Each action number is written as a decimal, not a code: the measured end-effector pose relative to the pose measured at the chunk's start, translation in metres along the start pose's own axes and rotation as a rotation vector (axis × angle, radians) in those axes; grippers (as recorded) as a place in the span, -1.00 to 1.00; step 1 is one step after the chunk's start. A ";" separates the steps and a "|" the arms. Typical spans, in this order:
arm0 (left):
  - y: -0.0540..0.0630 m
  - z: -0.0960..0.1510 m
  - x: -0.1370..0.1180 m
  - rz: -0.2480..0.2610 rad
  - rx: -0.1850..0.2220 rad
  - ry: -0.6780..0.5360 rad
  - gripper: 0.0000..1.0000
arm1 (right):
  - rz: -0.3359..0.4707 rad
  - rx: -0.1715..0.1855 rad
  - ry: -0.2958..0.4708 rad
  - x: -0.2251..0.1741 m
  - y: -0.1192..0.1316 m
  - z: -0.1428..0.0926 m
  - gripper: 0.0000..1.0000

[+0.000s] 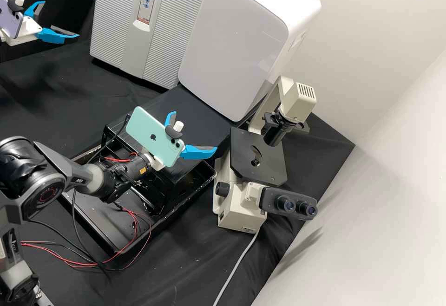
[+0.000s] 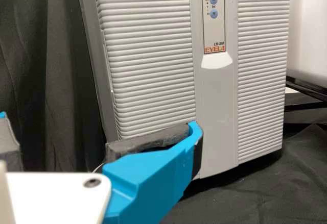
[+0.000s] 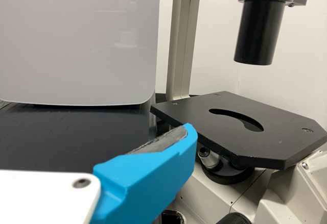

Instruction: Open the incubator door

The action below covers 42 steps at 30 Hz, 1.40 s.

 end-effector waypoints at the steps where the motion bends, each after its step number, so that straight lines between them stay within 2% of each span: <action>1: 0.000 0.000 0.000 0.000 0.000 0.000 1.00 | 0.000 0.000 0.000 0.000 0.000 0.000 1.00; 10: -0.001 0.000 0.000 -0.004 0.004 -0.004 1.00 | 0.000 0.000 0.000 0.000 0.000 0.000 1.00; 14: -0.005 -0.004 0.005 -0.011 -0.019 0.005 1.00 | 0.000 0.000 0.000 0.000 0.000 0.000 1.00; 20: -0.008 -0.020 0.028 -0.015 -0.055 -0.007 1.00 | 0.000 0.000 0.000 0.000 0.000 0.000 1.00; 27: -0.012 -0.037 0.063 -0.019 -0.035 -0.060 1.00 | 0.000 0.000 0.000 0.000 0.000 0.000 1.00; 30: -0.006 -0.044 0.079 0.004 -0.035 -0.090 1.00 | 0.000 0.000 0.000 0.000 0.000 0.000 1.00; 40: 0.034 -0.054 0.128 0.115 0.003 -0.234 1.00 | 0.000 0.000 0.000 0.000 0.000 0.000 1.00; 42: 0.039 -0.055 0.134 0.126 0.005 -0.253 1.00 | 0.000 0.000 0.000 0.000 0.000 0.000 1.00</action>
